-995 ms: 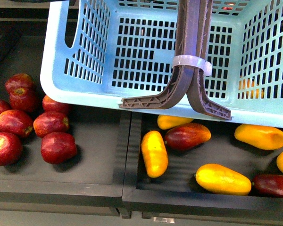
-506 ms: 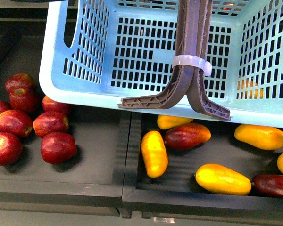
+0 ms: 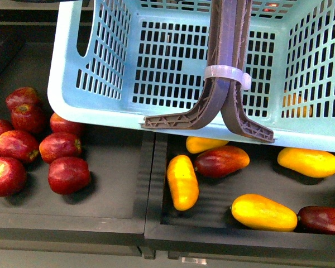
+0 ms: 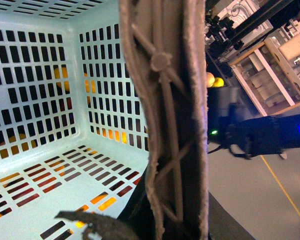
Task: Pick mango and avocado into basket
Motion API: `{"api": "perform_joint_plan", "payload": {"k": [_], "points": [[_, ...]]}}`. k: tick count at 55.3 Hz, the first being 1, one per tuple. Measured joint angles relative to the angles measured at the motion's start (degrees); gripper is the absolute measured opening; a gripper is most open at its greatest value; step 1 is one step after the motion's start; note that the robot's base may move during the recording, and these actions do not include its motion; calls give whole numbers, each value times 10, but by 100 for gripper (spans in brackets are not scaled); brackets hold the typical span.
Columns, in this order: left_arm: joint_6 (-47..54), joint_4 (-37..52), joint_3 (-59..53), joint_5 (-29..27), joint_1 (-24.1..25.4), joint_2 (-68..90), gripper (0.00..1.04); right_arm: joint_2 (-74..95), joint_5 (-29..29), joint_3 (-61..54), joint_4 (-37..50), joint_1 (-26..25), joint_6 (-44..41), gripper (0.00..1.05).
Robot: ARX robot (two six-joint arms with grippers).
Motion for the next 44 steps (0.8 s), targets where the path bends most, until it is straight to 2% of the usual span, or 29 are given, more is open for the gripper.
{"api": "perform_joint_plan", "payload": {"k": [12, 15, 21, 29, 33, 37, 42, 44], "points": [[0, 0, 0, 0, 0, 0, 7, -260, -108, -81, 14, 21, -65, 65], [0, 0, 0, 0, 0, 0, 7, -352, -171, -106, 6, 53, -73, 65], [0, 0, 0, 0, 0, 0, 7, -431, -213, -129, 6, 105, -92, 65], [0, 0, 0, 0, 0, 0, 7, -480, -192, -158, 8, 204, -145, 65], [1, 0, 0, -1, 0, 0, 7, -474, -159, -181, 22, 274, -190, 65], [1, 0, 0, -1, 0, 0, 7, -455, -128, -190, 38, 322, -221, 65], [1, 0, 0, 1, 0, 0, 7, -434, -106, -190, 53, 347, -238, 65], [1, 0, 0, 0, 0, 0, 7, -424, -98, -191, 60, 353, -244, 73]]}}
